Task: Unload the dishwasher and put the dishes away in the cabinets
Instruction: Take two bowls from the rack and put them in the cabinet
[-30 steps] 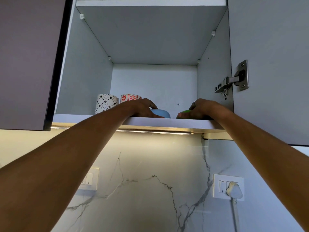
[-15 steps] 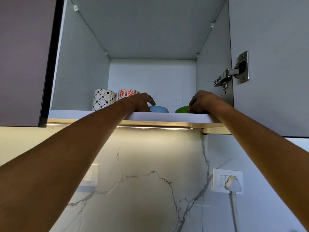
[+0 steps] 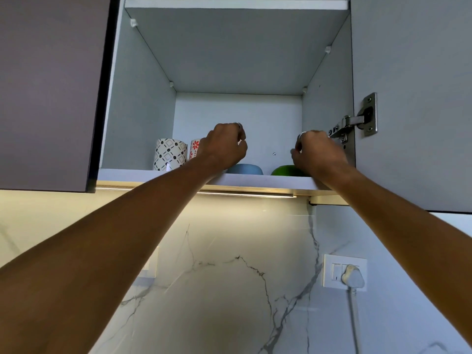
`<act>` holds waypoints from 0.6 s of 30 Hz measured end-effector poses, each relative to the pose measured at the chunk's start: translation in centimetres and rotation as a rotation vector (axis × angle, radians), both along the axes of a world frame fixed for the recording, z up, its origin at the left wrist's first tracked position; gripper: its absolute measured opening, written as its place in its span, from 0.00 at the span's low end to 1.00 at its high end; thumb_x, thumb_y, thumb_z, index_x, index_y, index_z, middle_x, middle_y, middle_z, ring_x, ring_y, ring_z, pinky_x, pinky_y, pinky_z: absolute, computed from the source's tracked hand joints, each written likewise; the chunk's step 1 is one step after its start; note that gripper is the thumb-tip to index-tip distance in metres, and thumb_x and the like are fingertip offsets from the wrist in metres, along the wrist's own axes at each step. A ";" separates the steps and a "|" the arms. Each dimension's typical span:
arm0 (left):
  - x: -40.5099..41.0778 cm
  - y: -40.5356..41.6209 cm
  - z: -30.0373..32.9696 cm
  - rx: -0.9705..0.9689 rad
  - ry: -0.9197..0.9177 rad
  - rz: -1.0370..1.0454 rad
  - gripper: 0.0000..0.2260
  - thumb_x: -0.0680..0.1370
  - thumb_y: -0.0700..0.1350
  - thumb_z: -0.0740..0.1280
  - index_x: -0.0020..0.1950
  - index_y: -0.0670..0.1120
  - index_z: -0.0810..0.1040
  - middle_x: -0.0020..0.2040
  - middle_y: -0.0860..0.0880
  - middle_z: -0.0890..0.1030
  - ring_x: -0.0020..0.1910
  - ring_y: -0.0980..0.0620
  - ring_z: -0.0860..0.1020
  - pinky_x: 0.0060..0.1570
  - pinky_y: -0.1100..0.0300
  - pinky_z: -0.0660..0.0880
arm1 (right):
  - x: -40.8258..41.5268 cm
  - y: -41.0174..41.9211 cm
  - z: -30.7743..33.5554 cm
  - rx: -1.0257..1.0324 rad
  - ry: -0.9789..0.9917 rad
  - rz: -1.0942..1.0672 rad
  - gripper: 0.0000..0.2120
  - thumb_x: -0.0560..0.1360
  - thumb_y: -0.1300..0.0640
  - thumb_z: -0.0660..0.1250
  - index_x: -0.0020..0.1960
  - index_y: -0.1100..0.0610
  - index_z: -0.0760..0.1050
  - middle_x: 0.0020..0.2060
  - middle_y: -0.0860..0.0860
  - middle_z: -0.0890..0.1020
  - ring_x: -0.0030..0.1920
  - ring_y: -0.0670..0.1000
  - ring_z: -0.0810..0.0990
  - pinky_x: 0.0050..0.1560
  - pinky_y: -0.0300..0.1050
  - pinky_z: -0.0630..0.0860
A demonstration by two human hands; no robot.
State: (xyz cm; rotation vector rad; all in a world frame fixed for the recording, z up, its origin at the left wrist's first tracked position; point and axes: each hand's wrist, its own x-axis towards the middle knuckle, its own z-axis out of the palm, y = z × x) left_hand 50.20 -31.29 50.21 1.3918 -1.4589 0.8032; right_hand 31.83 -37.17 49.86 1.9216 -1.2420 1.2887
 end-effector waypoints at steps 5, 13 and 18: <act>-1.9 2.1 -1.8 -0.139 0.034 -0.081 0.13 0.78 0.43 0.61 0.62 0.46 0.74 0.63 0.47 0.75 0.61 0.46 0.73 0.56 0.54 0.69 | -0.2 3.1 -1.8 -0.131 -0.079 0.124 0.12 0.77 0.54 0.62 0.53 0.60 0.79 0.53 0.58 0.79 0.51 0.58 0.78 0.51 0.53 0.77; -4.3 5.4 -9.5 -0.202 0.018 -0.279 0.16 0.72 0.38 0.64 0.60 0.42 0.74 0.59 0.46 0.75 0.58 0.46 0.73 0.55 0.52 0.72 | -3.0 10.4 -7.5 -0.027 -0.181 0.275 0.10 0.76 0.58 0.65 0.51 0.62 0.81 0.50 0.61 0.79 0.52 0.59 0.77 0.46 0.38 0.66; -6.5 8.8 -18.1 -0.098 0.064 -0.426 0.15 0.72 0.39 0.64 0.60 0.45 0.74 0.58 0.49 0.76 0.58 0.49 0.72 0.53 0.57 0.68 | -5.6 14.6 -15.7 0.207 -0.298 0.319 0.06 0.75 0.58 0.67 0.47 0.60 0.81 0.48 0.56 0.81 0.47 0.50 0.76 0.44 0.33 0.65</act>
